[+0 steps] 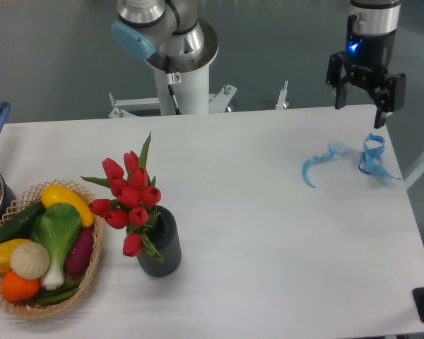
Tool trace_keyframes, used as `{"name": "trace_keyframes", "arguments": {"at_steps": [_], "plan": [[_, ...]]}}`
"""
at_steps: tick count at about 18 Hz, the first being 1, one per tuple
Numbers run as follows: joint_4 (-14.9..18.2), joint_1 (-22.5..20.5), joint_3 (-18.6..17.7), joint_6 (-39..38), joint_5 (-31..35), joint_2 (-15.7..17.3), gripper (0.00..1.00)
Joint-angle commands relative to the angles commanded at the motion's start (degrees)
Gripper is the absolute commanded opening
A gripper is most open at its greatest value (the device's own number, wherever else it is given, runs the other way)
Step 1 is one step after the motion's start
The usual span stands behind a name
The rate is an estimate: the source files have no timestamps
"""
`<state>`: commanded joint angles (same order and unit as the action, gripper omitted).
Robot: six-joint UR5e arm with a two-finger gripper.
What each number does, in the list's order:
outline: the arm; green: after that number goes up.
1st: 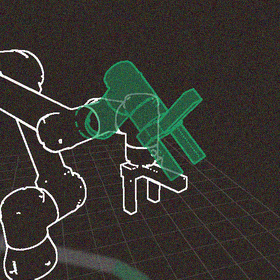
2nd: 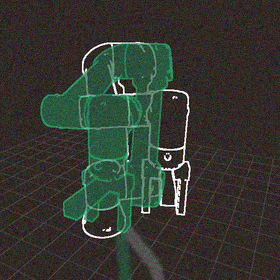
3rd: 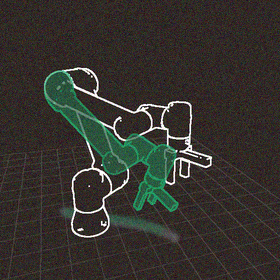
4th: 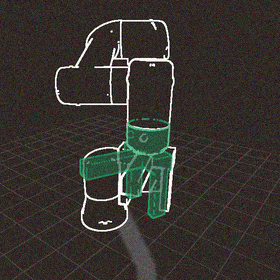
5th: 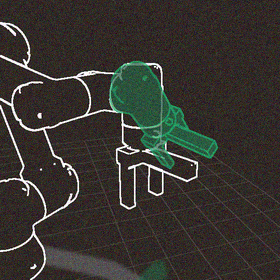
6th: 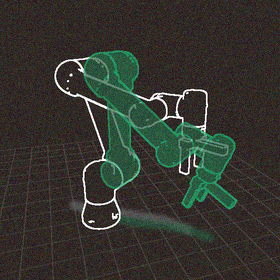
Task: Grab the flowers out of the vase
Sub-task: 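Move the open gripper from the blue ribbon toward the red tulips in the vase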
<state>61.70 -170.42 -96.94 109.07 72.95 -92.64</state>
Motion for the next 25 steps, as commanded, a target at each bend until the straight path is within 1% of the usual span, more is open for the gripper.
{"name": "trace_keyframes", "arguments": {"at_steps": [6,9,11,13,15,17,19,20,22,25], "plan": [[-0.1,0.4,0.0,-0.1,-1.2,0.0,1.00],[0.0,0.4,-0.8,-0.2,-1.8,-0.3,1.00],[0.0,0.6,-1.7,-1.7,-2.5,-0.2,1.00],[0.0,0.7,-1.9,-4.6,-4.7,-0.3,1.00],[0.0,0.9,-2.6,-9.9,-6.8,-0.3,1.00],[0.0,1.8,-2.6,-11.7,-8.6,-1.1,1.00],[0.0,3.2,-2.7,-13.2,-8.9,-1.9,1.00],[0.0,3.9,-3.0,-15.2,-9.2,-2.0,1.00],[0.0,6.0,-3.7,-19.5,-11.5,-2.0,1.00],[0.0,8.2,-4.8,-23.2,-16.0,-2.0,1.00]]}}
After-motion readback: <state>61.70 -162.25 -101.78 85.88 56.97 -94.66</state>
